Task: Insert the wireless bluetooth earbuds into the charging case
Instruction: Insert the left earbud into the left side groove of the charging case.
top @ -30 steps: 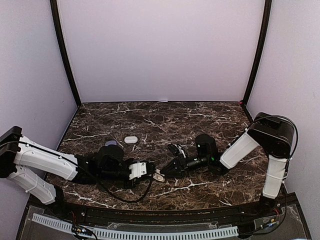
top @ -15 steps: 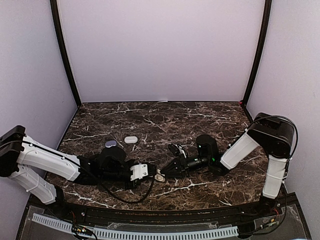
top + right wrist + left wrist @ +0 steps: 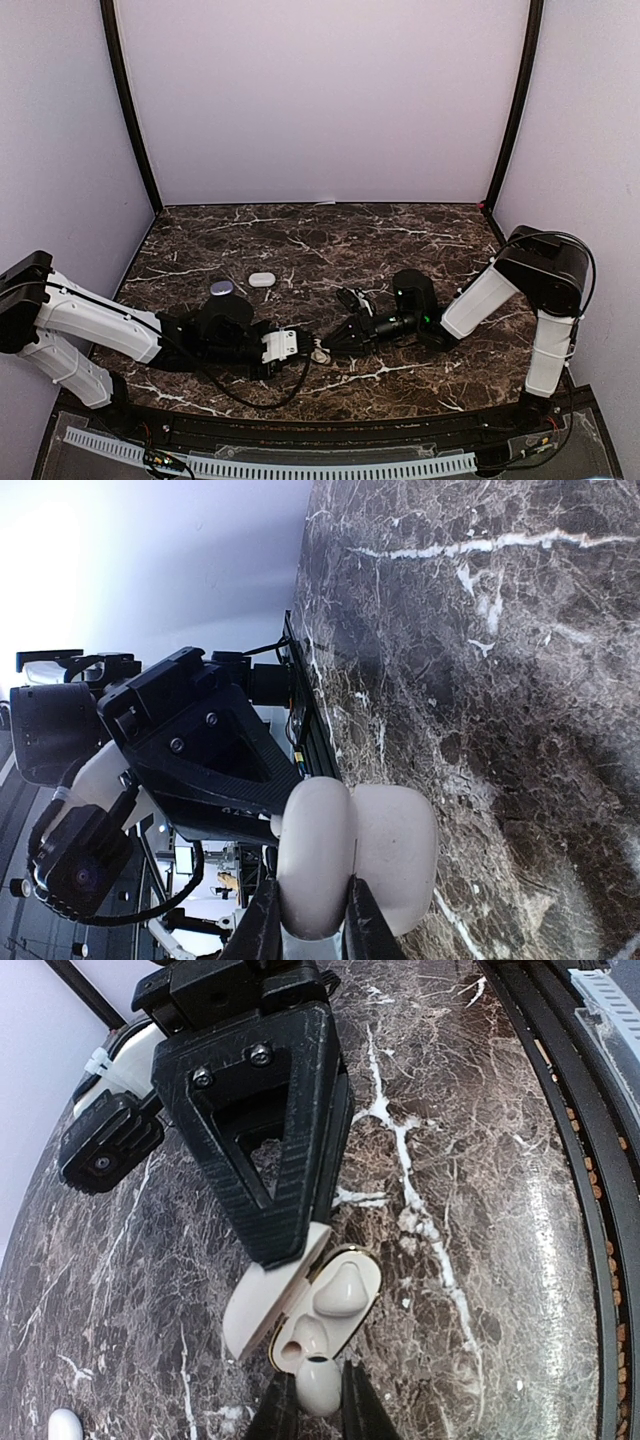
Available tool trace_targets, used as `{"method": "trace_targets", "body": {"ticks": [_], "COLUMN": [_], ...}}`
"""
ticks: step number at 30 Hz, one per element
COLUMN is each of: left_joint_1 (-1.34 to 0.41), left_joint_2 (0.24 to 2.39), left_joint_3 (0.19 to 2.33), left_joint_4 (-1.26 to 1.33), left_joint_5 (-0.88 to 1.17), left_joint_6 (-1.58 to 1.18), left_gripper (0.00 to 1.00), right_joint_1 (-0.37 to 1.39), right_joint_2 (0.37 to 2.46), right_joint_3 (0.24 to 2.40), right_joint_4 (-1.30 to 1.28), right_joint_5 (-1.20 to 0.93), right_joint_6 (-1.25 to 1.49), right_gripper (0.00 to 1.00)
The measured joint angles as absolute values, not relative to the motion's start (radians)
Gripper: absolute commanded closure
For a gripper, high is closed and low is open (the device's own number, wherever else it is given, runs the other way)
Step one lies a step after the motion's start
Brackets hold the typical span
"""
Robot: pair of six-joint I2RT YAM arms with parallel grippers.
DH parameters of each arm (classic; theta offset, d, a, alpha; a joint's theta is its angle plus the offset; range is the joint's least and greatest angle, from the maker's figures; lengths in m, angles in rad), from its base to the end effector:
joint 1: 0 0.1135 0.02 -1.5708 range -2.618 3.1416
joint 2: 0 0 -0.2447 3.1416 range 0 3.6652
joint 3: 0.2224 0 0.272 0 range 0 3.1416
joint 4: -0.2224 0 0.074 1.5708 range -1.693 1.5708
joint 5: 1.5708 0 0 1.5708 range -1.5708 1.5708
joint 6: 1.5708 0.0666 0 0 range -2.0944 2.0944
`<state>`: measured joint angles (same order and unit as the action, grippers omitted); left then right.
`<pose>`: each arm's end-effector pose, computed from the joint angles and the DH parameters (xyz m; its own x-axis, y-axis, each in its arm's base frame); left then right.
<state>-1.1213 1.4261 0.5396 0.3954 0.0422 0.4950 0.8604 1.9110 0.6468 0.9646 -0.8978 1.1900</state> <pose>0.1377 -0.2920 0.1217 0.2548 0.5641 -0.7854 0.9034 0.1508 0.4014 0.1883 0.2988 0.0753 -0.9626 -0.2316 -0.1408 -0.1780 0.1483 0.9728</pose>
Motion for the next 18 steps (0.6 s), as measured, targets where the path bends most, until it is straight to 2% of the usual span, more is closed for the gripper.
{"method": "trace_targets", "body": {"ticks": [18], "left_joint_1": [-1.126], "left_joint_2": [1.427], "left_joint_3": [0.540], "left_joint_4": [0.421], "left_joint_5": [-0.011], "left_joint_6": [0.513], "left_gripper": [0.88], "right_joint_1": [0.864], "right_joint_2": [1.911], "right_joint_3": [0.647], "right_joint_4": [0.981], "right_joint_5": [-0.898], "right_joint_6": [1.193], "right_gripper": [0.87]}}
